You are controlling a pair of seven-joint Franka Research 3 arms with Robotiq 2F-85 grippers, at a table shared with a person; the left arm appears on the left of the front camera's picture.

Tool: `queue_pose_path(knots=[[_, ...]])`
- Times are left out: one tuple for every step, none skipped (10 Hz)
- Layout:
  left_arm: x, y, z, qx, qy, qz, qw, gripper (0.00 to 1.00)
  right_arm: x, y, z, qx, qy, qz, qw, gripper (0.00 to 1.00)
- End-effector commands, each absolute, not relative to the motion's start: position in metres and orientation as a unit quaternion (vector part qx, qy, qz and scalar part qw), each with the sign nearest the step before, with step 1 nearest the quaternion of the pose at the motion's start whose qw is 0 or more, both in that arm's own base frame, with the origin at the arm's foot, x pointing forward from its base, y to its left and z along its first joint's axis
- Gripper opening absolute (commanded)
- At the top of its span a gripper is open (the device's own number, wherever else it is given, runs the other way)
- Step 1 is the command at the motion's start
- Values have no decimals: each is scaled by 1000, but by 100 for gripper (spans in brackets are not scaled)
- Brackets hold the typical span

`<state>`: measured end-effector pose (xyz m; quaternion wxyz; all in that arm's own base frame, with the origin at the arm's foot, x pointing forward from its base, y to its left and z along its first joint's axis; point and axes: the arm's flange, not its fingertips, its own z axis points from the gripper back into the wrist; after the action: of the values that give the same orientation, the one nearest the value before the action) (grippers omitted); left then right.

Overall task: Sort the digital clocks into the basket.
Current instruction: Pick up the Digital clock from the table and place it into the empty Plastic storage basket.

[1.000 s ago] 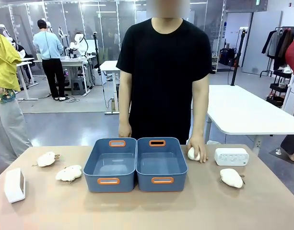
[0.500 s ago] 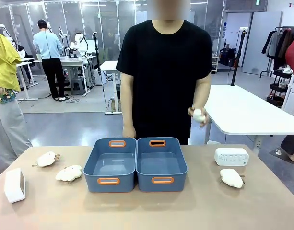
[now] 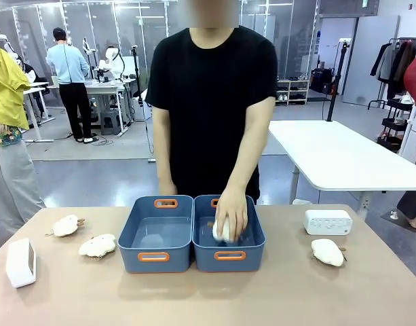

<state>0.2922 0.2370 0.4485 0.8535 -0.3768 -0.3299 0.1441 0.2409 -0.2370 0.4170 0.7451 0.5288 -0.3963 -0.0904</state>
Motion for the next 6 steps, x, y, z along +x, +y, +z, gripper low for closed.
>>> queue_pose_path(knots=[[296, 194, 474, -277, -236, 167, 917, 100, 240, -238, 419, 532, -400, -92, 741, 100], [310, 182, 484, -243, -227, 172, 927, 100, 240, -238, 419, 532, -400, -92, 741, 100], [316, 162, 491, -194, -204, 183, 942, 100, 240, -238, 419, 532, -400, -92, 741, 100], [329, 145, 491, -155, -182, 187, 953, 100, 240, -238, 419, 532, -400, -92, 741, 100], [348, 129, 485, -125, -153, 186, 962, 100, 240, -238, 419, 532, -400, -92, 741, 100], [366, 111, 473, -96, -134, 190, 968, 100, 240, -238, 419, 532, -400, -92, 741, 100]])
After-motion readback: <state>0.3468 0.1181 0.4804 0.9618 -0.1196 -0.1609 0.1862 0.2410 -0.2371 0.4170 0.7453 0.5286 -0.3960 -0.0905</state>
